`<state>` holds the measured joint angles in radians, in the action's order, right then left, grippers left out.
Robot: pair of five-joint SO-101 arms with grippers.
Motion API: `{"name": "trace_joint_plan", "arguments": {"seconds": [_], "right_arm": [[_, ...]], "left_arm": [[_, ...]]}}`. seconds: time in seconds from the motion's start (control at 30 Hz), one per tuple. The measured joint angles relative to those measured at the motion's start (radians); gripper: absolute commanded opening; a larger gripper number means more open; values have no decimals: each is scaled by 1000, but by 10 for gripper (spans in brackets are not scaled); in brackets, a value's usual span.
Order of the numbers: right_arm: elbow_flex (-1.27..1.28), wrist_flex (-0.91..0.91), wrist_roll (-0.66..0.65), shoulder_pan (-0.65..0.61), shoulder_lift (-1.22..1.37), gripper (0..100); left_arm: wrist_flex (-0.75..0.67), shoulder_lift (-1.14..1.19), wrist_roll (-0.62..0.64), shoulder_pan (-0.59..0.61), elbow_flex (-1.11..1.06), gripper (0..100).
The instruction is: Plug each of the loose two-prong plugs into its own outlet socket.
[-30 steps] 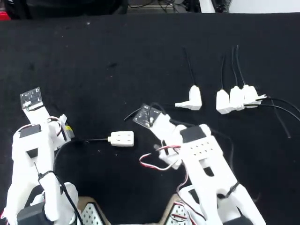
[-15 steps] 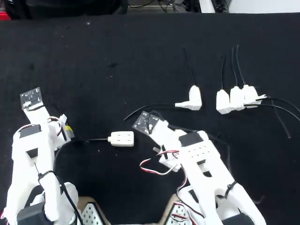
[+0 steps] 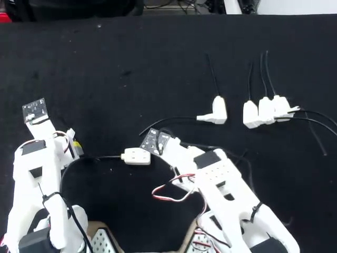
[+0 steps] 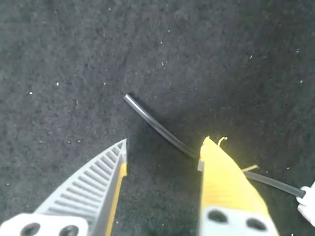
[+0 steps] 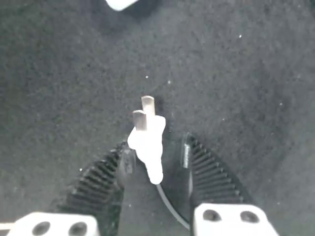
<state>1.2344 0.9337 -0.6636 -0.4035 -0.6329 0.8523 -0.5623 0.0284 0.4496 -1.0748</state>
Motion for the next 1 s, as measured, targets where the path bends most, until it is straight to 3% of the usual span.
{"name": "trace_joint_plan", "arguments": {"seconds": [0.57, 0.83, 1.0], "right_arm": [[0, -8, -34, 0, 0, 113], [-35, -40, -34, -2, 147, 151], [-57, -38, -35, 2, 172, 26]], "left_arm": [[0, 0, 0, 0, 0, 238], [20, 0, 0, 0, 0, 238], [20, 0, 0, 0, 0, 238]]}}
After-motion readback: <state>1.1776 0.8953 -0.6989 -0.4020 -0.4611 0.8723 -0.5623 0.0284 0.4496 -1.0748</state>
